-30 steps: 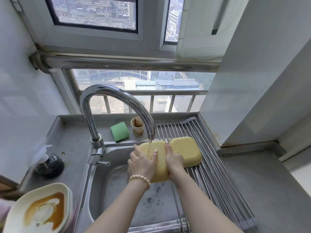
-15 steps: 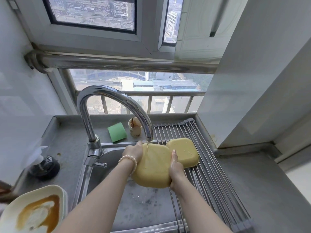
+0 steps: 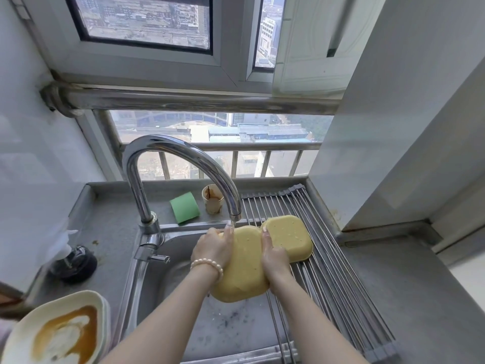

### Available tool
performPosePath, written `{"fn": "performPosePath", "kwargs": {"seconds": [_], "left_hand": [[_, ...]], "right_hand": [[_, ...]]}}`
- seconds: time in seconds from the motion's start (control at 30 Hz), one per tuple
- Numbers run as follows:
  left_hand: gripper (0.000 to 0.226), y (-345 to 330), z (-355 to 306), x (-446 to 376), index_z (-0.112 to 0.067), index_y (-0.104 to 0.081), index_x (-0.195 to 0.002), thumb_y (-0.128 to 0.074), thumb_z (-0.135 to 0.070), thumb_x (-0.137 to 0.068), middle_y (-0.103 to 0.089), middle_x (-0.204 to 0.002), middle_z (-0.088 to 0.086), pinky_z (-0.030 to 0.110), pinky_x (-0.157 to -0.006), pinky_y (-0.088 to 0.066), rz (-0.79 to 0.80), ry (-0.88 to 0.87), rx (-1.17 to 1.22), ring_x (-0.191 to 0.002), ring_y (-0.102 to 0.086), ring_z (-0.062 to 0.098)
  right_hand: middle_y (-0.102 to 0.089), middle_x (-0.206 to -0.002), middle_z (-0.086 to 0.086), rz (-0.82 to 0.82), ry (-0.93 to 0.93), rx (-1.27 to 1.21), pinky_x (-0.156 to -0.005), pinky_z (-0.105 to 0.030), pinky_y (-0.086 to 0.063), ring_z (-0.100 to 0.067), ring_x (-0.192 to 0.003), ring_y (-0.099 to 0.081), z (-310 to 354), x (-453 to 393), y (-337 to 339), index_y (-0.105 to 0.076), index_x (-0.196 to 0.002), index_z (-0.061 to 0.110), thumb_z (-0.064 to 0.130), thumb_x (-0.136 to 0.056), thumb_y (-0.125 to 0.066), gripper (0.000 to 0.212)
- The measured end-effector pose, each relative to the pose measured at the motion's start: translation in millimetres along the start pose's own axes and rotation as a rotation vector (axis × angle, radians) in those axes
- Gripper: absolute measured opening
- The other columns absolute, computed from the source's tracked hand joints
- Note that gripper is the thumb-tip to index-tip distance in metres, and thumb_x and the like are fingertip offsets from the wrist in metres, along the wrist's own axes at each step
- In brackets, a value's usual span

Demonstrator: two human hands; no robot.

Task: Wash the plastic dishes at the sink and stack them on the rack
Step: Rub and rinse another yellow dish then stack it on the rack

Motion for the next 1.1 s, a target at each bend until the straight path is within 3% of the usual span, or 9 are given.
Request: {"fn": "performPosePath", "kwargs": {"seconds": [0.13,0.3,0.37,0.5,0.63,0.7,0.8,0.93,1.1], "left_hand": [[0.055,8.6,-12.7,-5.2,-0.007,-0.064,-0.103,-0.028,-0.048,-0.098,-0.067,-0.102,0.012,0.034,-0.076,-0.045,0.052,-0.023,-0.115,-0.089,-0.059,0.029],[0.041,-1.9,-23.4,5.9,-0.002,-0.061,-0.105,-0.026,-0.023,-0.101,-0.063,-0.112,0.017,0.035,-0.081,-0.041,0.077,-0.135,-0.048,-0.104,-0.057,0.033],[0.041,-6.7,-26.2,13.8,-0.008,-0.055,-0.116,-0.02,-0.025,-0.104,-0.06,-0.122,0.012,0.036,-0.092,-0.04,0.09,-0.173,-0.005,-0.114,-0.054,0.029],[0.041,0.1,-19.3,10.9,-0.014,-0.058,-0.09,-0.025,-0.035,-0.103,-0.065,-0.108,0.015,0.035,-0.081,-0.039,0.099,-0.148,0.089,-0.101,-0.058,0.03],[0.037,13.1,-8.2,2.4,-0.007,-0.051,-0.131,-0.027,-0.016,-0.104,-0.05,-0.138,0.016,0.031,-0.097,-0.033,0.245,0.07,0.274,-0.12,-0.05,0.029],[0.024,13.0,1.1,-0.3,-0.01,-0.062,-0.107,-0.04,-0.017,-0.1,-0.061,-0.115,0.02,0.031,-0.075,-0.047,0.373,0.188,0.4,-0.093,-0.059,0.03],[0.024,13.1,26.6,-2.9,-0.009,-0.05,-0.074,-0.047,-0.014,-0.098,-0.044,-0.065,0.01,0.021,-0.04,-0.039,0.431,0.359,0.503,-0.053,-0.042,0.021],[0.018,10.6,51.2,-4.0,0.001,-0.054,-0.084,-0.045,-0.008,-0.098,-0.054,-0.066,0.014,0.034,-0.055,-0.048,0.429,0.454,0.61,-0.059,-0.051,0.027],[0.037,5.6,62.0,-6.1,-0.001,-0.057,-0.111,-0.046,-0.034,-0.1,-0.065,-0.103,0.021,0.053,-0.085,-0.053,0.304,0.422,0.784,-0.093,-0.065,0.038]], "right_hand": [[-0.065,-0.074,-0.011,-0.027,0.047,-0.031,-0.082,-0.043,-0.049,-0.032,-0.083,-0.063,-4.7,5.7,6.6,-0.059,-0.06,0.014,0.053,-0.097,-0.035,0.059],[-0.063,-0.065,-0.008,-0.006,0.14,0.055,-0.071,-0.037,-0.047,-0.027,-0.07,-0.06,-11.4,11.4,15.4,-0.061,-0.059,0.009,0.053,-0.097,-0.036,0.063],[-0.066,-0.07,-0.011,-0.004,0.147,0.054,-0.071,-0.037,-0.047,-0.028,-0.074,-0.062,-15.3,12.7,16.5,-0.067,-0.068,0.004,0.052,-0.097,-0.036,0.064],[-0.061,-0.062,-0.007,0.071,0.237,0.111,-0.064,-0.035,-0.044,-0.021,-0.062,-0.055,-2.9,15.8,12.4,-0.061,-0.065,0.005,0.066,-0.09,-0.037,0.07],[-0.049,-0.057,0.0,0.136,0.433,0.333,-0.059,-0.034,-0.034,-0.017,-0.057,-0.045,14.0,25.1,0.3,-0.043,-0.06,0.017,0.078,-0.079,-0.043,0.064],[-0.047,-0.058,0.002,0.182,0.567,0.511,-0.06,-0.035,-0.029,-0.018,-0.06,-0.044,16.3,33.0,-7.2,-0.038,-0.06,0.02,0.082,-0.069,-0.034,0.063],[-0.057,-0.066,-0.002,0.239,0.821,0.696,-0.058,-0.03,-0.028,-0.023,-0.065,-0.051,14.4,44.8,-20.2,-0.047,-0.063,0.022,0.076,-0.07,-0.03,0.057],[-0.056,-0.051,0.009,0.099,1.275,0.895,-0.043,-0.019,-0.03,-0.013,-0.044,-0.053,7.4,59.2,-36.9,-0.056,-0.051,0.021,0.057,-0.075,-0.045,0.045],[-0.064,-0.061,0.011,0.233,1.416,0.978,-0.047,-0.019,-0.041,-0.01,-0.051,-0.059,-2.9,55.1,-41.1,-0.063,-0.056,0.023,0.05,-0.08,-0.048,0.039]]}}
Point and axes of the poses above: each hand's wrist, its own x-axis away from the middle knuckle, its own y-axis out of the back of the hand, z = x × y, the point moved 3 cm from there along -x, towards the middle knuckle
